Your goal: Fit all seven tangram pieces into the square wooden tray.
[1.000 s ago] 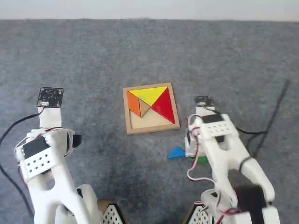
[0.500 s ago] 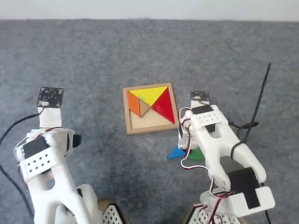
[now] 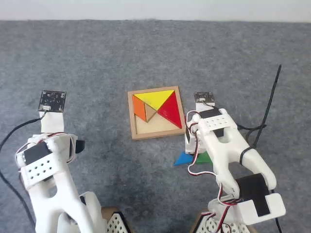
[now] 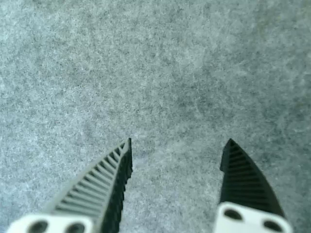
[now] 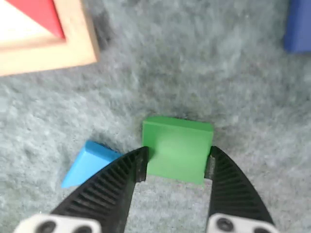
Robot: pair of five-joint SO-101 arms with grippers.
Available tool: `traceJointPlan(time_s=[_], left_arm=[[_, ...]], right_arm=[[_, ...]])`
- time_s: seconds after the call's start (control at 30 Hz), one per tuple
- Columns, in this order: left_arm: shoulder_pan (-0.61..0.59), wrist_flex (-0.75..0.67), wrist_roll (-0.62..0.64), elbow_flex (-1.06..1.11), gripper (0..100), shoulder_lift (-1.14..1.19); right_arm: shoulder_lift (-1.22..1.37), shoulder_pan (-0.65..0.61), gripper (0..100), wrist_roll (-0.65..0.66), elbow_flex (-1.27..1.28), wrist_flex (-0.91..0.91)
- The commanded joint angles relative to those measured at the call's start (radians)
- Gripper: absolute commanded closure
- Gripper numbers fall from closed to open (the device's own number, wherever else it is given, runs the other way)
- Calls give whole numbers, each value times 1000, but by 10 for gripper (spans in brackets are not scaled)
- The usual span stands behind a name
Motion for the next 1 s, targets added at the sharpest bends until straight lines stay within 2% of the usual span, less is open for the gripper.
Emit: traceJointPlan(time_s=[0.0, 0.13, 0.43, 0.6, 0.67, 0.83, 0.97], left_arm=[[6, 8, 9, -5, 717, -25], [6, 8, 9, -5, 717, -25], [6, 8, 9, -5, 717, -25], [6, 8, 9, -5, 717, -25], [6, 8, 9, -5, 717, -25], [6, 8, 9, -5, 717, -25], [6, 8, 9, -5, 717, -25]], right_arm=[[42, -10, 779, 17, -5, -44], [41, -5, 719, 15, -5, -45], [48, -4, 721, 18, -25, -45], [48, -1, 872, 21, -25, -44], [48, 22, 916, 61, -25, -44], [39, 97, 992, 95, -54, -39], [39, 117, 991, 97, -138, -16]])
